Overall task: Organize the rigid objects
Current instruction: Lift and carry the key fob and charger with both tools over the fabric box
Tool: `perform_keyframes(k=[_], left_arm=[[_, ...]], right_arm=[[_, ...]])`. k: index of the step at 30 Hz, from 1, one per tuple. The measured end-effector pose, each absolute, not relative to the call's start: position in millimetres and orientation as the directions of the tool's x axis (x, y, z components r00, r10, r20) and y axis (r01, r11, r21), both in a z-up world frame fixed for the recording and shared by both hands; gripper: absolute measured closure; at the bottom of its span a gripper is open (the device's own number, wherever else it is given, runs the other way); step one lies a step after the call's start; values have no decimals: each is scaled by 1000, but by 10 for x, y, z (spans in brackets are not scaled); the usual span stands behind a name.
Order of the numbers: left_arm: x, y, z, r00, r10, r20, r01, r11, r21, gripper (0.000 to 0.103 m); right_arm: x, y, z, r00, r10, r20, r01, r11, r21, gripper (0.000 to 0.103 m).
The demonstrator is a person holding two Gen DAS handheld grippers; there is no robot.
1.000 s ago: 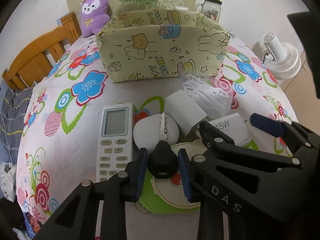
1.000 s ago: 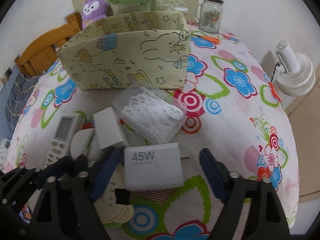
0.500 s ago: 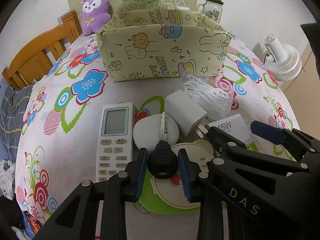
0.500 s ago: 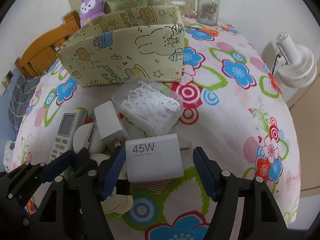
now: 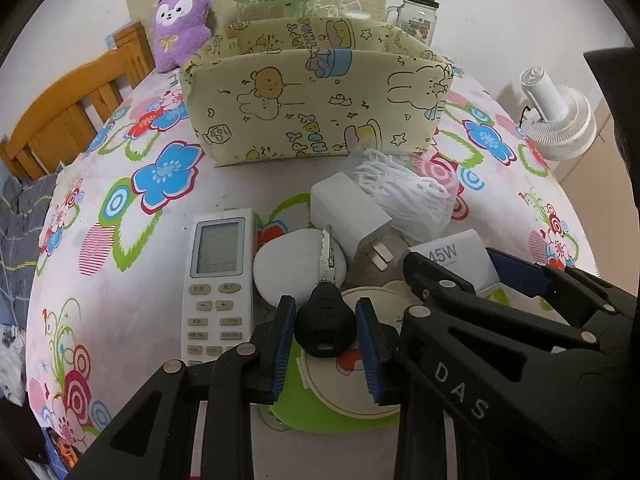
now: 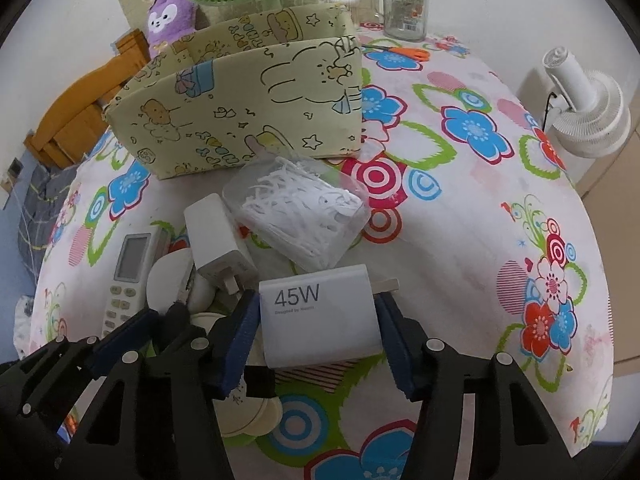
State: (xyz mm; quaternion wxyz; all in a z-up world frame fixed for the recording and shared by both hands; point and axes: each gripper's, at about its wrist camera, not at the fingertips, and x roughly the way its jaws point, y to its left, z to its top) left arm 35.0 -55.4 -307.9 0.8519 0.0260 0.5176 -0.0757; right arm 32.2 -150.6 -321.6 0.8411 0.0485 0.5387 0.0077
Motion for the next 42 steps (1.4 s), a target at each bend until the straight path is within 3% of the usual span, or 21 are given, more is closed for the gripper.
perform_keyframes(k=[42], left_arm=[[531,-476,-2037,573,-118,-811,186,982,-12,72]], right_arm=[[486,-1328,-2028,552,0,-834,73,996,48,41]])
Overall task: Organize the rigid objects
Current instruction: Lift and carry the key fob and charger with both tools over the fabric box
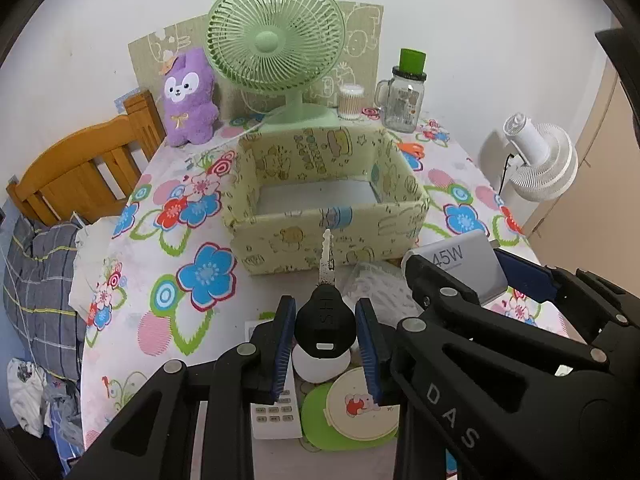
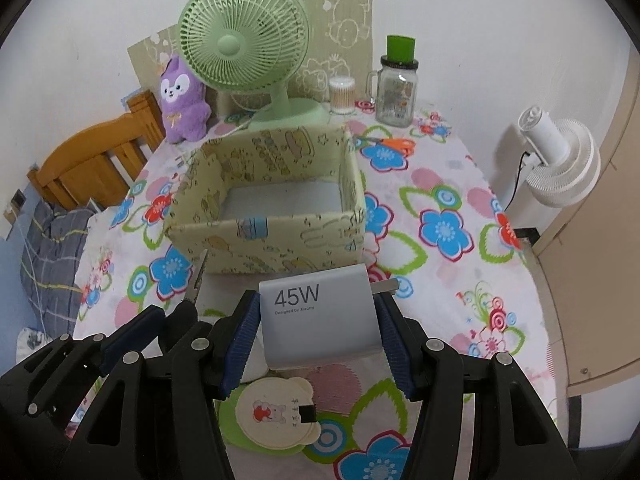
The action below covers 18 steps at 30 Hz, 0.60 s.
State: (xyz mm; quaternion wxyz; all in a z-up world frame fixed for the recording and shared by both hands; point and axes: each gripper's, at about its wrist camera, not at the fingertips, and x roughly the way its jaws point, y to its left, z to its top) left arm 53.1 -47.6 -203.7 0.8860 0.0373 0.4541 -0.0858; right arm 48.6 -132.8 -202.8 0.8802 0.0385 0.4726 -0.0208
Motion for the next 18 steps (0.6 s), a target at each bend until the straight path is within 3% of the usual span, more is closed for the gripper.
perform_keyframes(k=[18], left_arm=[[787,-445,-1615,629,-113,-769,164,986,-10,72]], right_arm=[[781,-1310,-1577,608,-43,-793,88,996,13,41]])
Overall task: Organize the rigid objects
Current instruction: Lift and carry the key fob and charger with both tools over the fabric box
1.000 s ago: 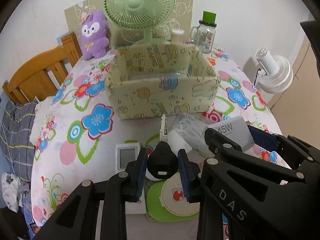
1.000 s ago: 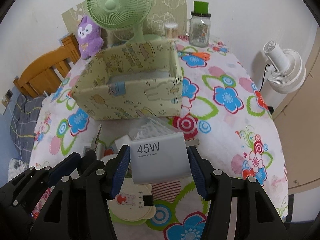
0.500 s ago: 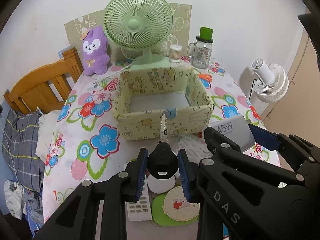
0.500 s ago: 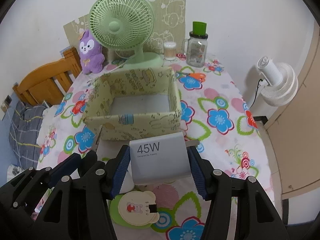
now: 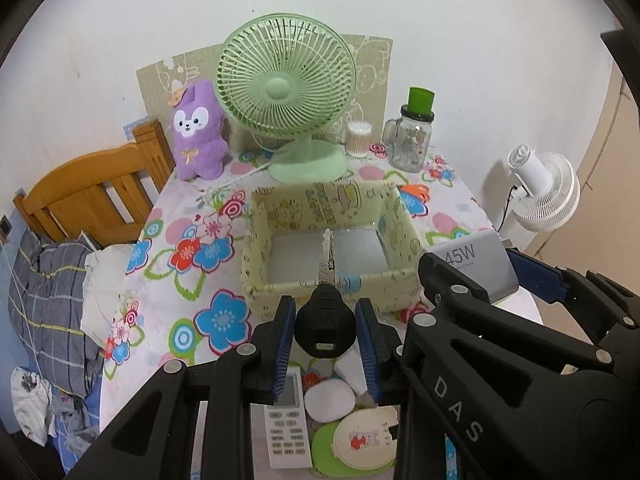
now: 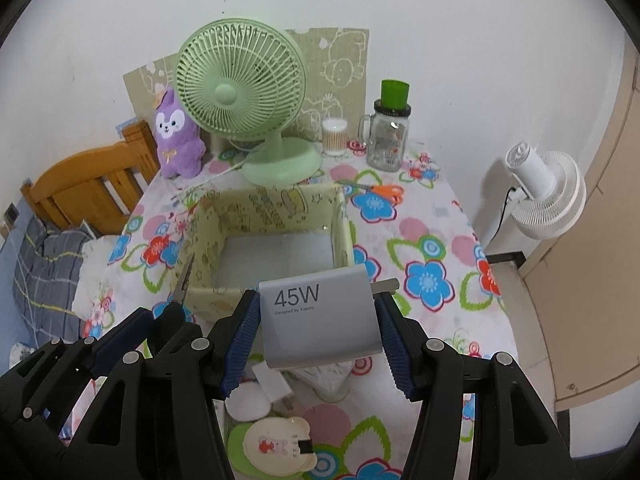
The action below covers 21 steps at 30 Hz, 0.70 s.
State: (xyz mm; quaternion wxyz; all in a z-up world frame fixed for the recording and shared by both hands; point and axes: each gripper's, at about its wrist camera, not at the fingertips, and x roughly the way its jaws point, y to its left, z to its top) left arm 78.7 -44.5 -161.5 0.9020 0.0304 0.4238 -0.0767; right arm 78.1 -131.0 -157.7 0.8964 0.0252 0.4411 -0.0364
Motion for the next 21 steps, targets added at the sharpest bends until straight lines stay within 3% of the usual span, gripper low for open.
perform_keyframes(k=[21], left_arm=[[1235,-412,-1558,640,-123,-759,162,987,-24,72]], right_arm=[[1271,-1284,-1536,609,-49,-792,84,996,4,41]])
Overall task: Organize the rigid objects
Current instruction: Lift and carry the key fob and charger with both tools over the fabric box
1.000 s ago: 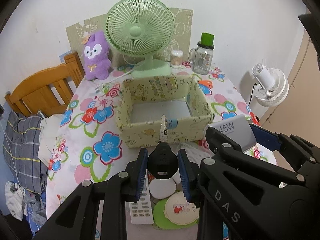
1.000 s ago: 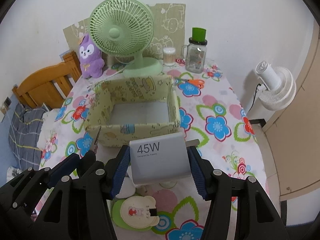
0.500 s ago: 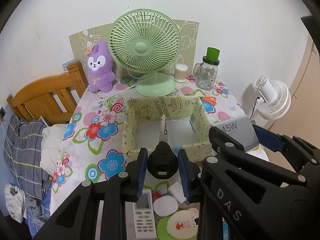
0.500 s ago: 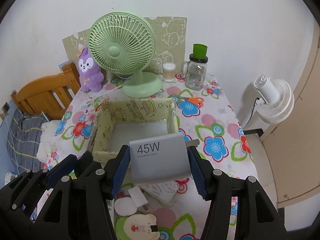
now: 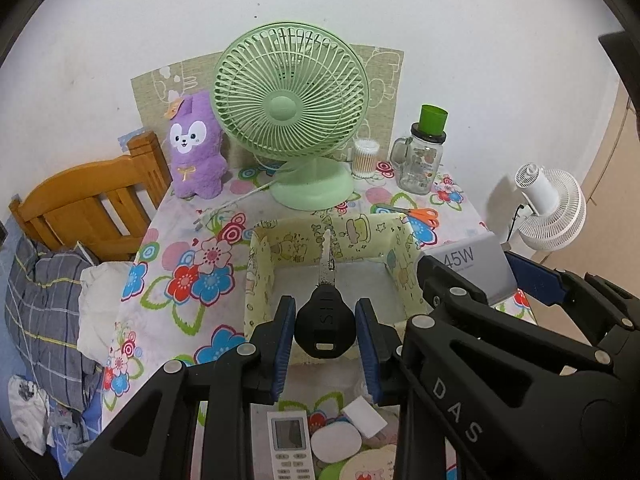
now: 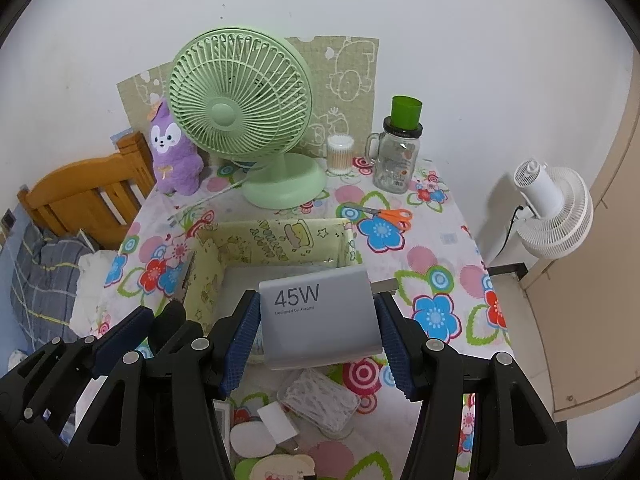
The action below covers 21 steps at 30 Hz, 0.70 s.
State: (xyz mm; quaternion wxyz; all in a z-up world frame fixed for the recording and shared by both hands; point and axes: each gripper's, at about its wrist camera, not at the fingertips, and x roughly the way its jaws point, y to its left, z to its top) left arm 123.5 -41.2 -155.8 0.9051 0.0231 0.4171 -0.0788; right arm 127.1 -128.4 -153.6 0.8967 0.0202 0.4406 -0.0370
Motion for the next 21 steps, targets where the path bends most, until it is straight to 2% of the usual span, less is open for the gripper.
perform_keyframes(k=[21], left_arm=[[1873,-402,-1871,608,-83,-789,99,995,-29,72]], right_arm=[[1939,-1338,-1891,583,-44,-811,92,996,12,41]])
